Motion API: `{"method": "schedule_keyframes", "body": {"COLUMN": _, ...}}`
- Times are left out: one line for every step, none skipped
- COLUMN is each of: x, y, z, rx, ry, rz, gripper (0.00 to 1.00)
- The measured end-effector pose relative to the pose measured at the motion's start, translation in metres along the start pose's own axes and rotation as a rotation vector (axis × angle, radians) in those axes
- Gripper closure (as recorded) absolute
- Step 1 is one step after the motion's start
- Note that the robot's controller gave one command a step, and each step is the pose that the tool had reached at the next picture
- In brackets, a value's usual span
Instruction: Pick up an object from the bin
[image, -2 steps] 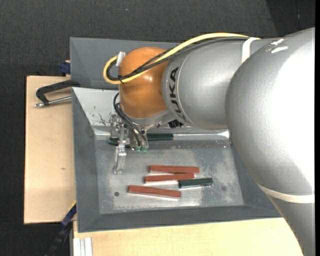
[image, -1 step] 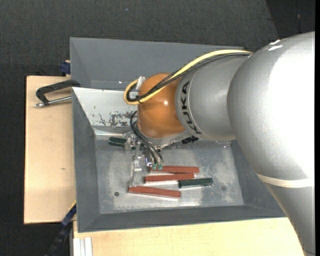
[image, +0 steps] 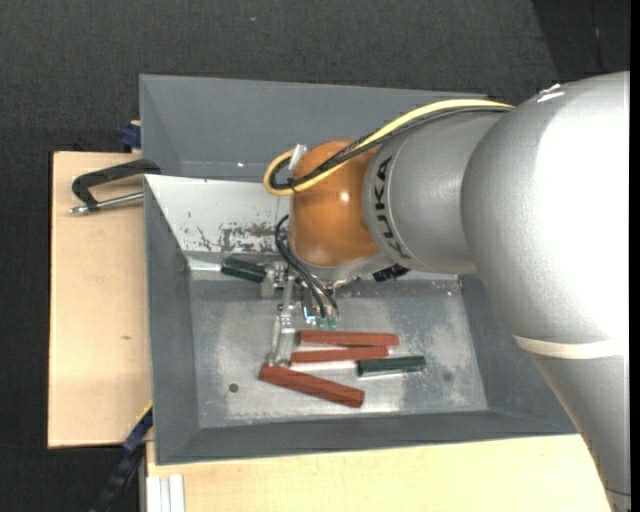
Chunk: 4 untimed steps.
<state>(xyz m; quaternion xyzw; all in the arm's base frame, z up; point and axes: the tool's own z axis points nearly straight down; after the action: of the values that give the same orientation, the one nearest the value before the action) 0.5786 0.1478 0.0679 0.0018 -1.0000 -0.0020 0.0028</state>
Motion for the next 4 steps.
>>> {"method": "schedule_keyframes", "body": {"x": -0.011, "y": -0.032, "z": -0.002, "rx": -0.006, "ry": 0.009, "rz": 0.011, "gripper": 0.0}}
{"method": "schedule_keyframes", "body": {"x": -0.012, "y": -0.052, "z": -0.022, "rx": 0.001, "ry": -0.001, "rz": -0.165, "gripper": 0.0}}
{"method": "schedule_keyframes", "body": {"x": -0.008, "y": -0.074, "z": -0.036, "rx": 0.004, "ry": -0.008, "rz": -0.421, "gripper": 0.0}}
{"method": "schedule_keyframes", "body": {"x": 0.018, "y": -0.088, "z": -0.023, "rx": 0.005, "ry": -0.008, "rz": -0.48, "gripper": 0.0}}
